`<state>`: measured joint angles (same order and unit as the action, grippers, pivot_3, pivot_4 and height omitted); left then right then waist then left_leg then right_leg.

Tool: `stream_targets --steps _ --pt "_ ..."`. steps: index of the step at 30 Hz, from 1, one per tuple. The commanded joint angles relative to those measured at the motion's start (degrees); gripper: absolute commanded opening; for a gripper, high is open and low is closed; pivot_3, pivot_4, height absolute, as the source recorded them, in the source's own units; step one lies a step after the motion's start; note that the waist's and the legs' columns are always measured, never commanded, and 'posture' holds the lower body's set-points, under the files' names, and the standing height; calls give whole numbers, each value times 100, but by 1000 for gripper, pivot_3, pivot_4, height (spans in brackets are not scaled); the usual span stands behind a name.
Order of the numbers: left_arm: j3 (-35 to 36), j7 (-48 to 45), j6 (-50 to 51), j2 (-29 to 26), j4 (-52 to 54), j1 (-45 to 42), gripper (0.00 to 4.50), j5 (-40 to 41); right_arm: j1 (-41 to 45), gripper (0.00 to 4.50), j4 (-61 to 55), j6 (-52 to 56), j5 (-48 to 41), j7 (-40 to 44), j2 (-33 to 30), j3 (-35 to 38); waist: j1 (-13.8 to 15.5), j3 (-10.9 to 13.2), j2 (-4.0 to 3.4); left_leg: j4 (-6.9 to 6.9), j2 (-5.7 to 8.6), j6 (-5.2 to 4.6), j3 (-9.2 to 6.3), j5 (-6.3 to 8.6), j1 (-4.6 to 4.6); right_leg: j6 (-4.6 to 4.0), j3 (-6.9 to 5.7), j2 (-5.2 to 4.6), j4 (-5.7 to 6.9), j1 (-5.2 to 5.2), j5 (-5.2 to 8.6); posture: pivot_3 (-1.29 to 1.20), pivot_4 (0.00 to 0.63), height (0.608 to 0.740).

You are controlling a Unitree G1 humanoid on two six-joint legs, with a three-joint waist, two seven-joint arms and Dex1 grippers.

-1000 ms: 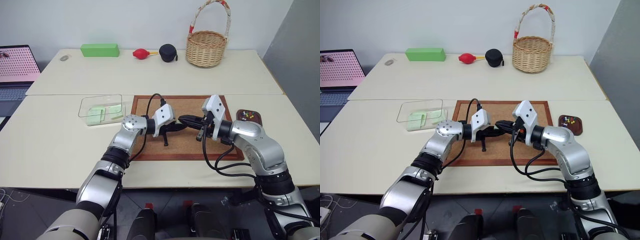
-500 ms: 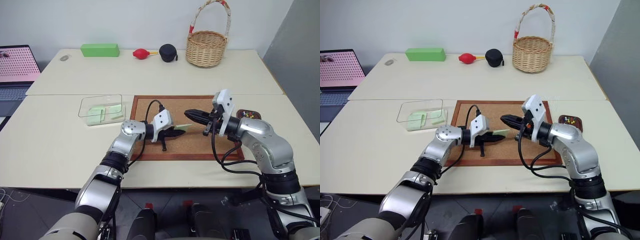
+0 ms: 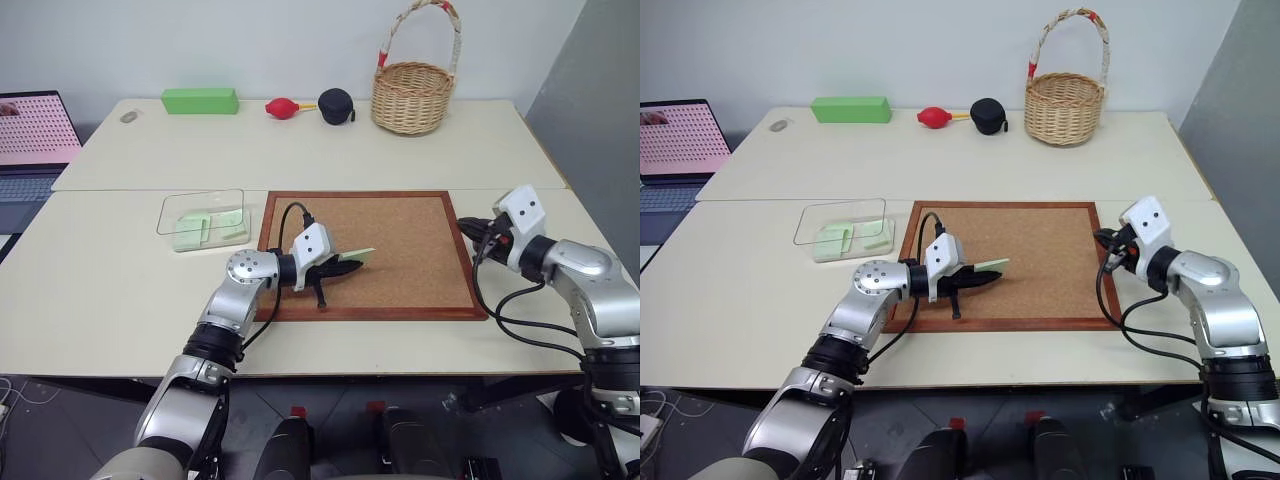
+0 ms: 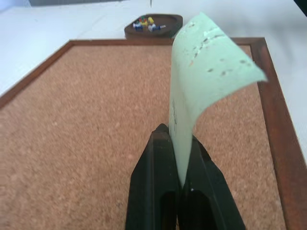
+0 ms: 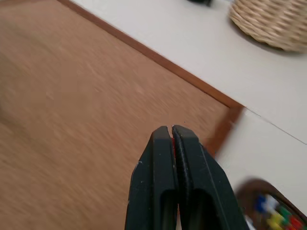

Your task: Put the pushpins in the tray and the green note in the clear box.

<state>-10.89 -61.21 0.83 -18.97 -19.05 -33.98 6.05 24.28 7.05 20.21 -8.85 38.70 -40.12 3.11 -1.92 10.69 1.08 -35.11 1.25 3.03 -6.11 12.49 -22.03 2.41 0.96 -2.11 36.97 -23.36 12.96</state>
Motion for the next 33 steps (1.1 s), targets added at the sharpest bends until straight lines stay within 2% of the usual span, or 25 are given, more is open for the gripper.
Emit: stream_targets --steps 1,8,16,24,33 --pt "57 125 328 -86 703 86 30 145 195 0 639 -613 507 -255 -137 -72 0 0 0 0 0 0 0 0 0 0 0 0 0 0 0 0 150 740" --pt "13 291 547 -113 1044 215 30 114 501 0 1550 -1045 949 -398 -138 -221 -15 0 0 0 -1 0 4 0 3 0 3 1 1 0 0 0 150 740" --pt "7 406 553 -105 1052 222 0 123 708 1649 2030 -1180 1096 -540 -106 -183 -4 0 0 0 0 0 4 0 2 0 4 1 0 1 0 0 150 740" --pt "45 485 531 -92 1017 215 0 156 785 3266 1845 -940 908 -381 -155 -10 -5 0 0 0 0 0 4 0 2 0 4 1 1 1 0 0 150 740" --pt "271 700 674 -121 1163 145 0 307 823 3266 971 -435 277 -51 -243 441 -5 0 0 0 0 0 3 0 2 0 4 0 1 1 0 0 150 740"
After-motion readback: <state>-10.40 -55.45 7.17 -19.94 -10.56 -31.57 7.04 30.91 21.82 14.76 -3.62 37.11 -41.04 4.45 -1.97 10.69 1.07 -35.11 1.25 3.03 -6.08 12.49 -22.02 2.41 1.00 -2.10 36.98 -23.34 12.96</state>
